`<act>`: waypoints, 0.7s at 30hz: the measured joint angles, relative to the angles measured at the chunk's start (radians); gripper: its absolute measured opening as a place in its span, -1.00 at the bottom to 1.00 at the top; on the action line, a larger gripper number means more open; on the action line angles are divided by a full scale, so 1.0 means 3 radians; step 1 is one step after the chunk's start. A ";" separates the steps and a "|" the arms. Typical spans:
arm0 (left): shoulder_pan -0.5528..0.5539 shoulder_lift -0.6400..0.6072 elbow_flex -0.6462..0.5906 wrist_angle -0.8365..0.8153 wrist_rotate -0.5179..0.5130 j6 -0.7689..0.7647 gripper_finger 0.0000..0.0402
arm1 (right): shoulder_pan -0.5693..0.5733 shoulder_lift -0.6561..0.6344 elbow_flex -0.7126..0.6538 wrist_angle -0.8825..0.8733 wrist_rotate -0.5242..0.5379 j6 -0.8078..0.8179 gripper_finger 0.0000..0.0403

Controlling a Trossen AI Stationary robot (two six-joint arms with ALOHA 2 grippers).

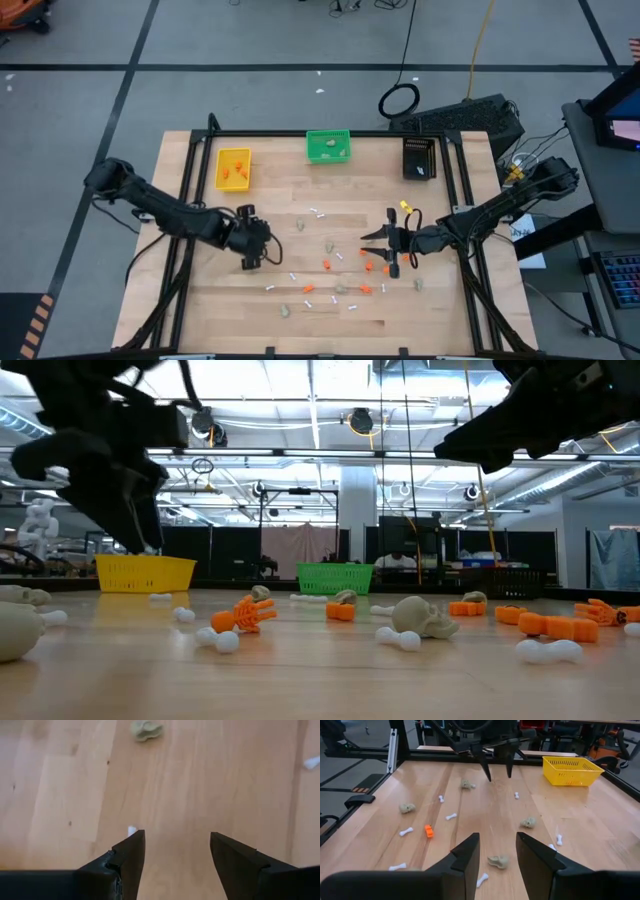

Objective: Sort Halloween decoration
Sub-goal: Put the white bone toy into the black bin

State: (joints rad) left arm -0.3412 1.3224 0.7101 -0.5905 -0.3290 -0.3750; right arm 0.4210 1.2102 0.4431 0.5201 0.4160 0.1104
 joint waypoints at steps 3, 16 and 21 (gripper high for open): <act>0.0197 0.0000 0.0000 0.0001 0.0187 0.0219 0.10 | 0.0000 0.0000 0.0000 0.0000 0.0000 0.0000 -0.43; 0.0706 0.0000 -0.0086 -0.0005 0.0474 0.0604 0.10 | 0.0000 0.0000 0.0003 -0.0002 0.0000 0.0000 -0.43; 0.0692 0.0000 -0.0263 0.0008 0.0417 0.0519 0.10 | 0.0000 0.0000 0.0003 -0.0003 0.0000 0.0001 -0.43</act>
State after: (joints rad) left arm -0.1335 1.3224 0.6312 -0.5879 -0.2041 -0.2193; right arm 0.4210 1.2102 0.4438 0.5194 0.4160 0.1108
